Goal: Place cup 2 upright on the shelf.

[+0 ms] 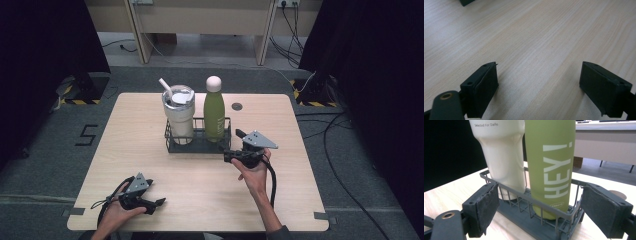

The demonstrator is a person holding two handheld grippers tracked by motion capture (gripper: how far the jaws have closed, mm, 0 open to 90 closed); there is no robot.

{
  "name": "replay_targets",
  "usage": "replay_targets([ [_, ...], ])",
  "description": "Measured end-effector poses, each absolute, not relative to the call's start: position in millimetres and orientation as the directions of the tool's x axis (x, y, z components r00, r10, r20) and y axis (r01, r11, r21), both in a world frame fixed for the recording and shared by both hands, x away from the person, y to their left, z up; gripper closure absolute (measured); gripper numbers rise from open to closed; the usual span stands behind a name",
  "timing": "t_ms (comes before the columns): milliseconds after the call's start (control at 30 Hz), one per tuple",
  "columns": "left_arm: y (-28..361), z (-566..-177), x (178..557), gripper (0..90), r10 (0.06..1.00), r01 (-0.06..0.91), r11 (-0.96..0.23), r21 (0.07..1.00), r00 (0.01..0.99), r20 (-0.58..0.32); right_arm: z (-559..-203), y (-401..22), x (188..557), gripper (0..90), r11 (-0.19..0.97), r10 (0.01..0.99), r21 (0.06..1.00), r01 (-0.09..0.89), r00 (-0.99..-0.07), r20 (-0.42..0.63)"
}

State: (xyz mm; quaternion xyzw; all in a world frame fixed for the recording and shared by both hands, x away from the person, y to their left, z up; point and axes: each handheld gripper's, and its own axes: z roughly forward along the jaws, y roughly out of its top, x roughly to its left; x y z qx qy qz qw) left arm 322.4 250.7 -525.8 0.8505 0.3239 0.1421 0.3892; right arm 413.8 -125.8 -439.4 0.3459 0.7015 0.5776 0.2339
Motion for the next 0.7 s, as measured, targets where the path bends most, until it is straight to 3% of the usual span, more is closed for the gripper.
replay_targets([
  [700, 251, -526, 322, 14.4, 0.66, 0.44, -0.488, 0.754, 0.751, -0.011, -449, -126, 396, 15.5, 0.12, 0.733, 0.961, 0.248, -0.675, 0.083],
])
